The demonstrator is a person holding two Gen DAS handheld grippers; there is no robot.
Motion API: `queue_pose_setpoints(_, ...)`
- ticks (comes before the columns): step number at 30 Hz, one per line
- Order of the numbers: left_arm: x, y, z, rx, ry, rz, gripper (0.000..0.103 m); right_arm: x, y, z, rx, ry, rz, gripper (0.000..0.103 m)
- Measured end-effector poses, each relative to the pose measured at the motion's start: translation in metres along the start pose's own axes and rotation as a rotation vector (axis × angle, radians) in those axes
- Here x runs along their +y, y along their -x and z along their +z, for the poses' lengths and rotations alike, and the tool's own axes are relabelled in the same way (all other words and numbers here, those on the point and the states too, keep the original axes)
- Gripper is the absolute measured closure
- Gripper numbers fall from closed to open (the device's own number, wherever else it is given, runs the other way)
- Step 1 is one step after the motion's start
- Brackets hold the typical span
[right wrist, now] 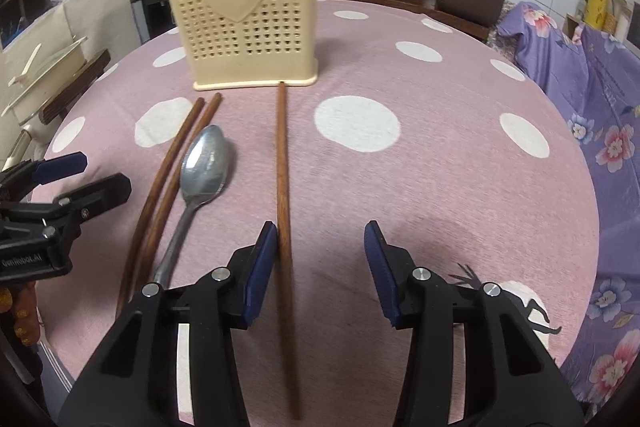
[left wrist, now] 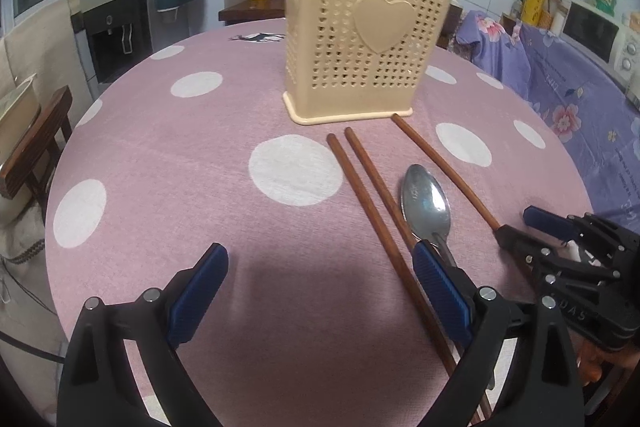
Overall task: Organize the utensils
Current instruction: 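Position both open tools over two loose wooden chopsticks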
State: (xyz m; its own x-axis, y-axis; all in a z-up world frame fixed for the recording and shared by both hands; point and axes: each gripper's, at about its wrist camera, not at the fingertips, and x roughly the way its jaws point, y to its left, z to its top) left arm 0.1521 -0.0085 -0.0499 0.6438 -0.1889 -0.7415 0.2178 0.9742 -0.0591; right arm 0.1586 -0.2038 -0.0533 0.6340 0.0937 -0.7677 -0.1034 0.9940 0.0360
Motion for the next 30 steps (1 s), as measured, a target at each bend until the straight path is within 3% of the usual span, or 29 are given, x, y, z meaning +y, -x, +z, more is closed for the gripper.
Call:
queue_pose_setpoints(7, -0.018, -0.011, -0.001, 0.041, -0.057, 0.028, 0.033, -0.001, 0.001, -0.002, -0.010, -0.004, 0.021, 0.057)
queue_pose_setpoints(10, -0.019, -0.010, 0.000, 0.042, -0.054, 0.037, 0.037, 0.000, 0.001, -0.003, -0.014, -0.001, 0.024, 0.057)
queue_pose_setpoints(20, -0.026, -0.016, 0.006, 0.049, -0.068, 0.073, 0.045, 0.002, 0.001, -0.003, -0.019, 0.009, 0.022, 0.057)
queue_pose_setpoints(30, 0.019, -0.012, 0.009, 0.056, -0.018, 0.106, 0.045, -0.012, -0.001, 0.000, -0.017, -0.010, -0.001, 0.057)
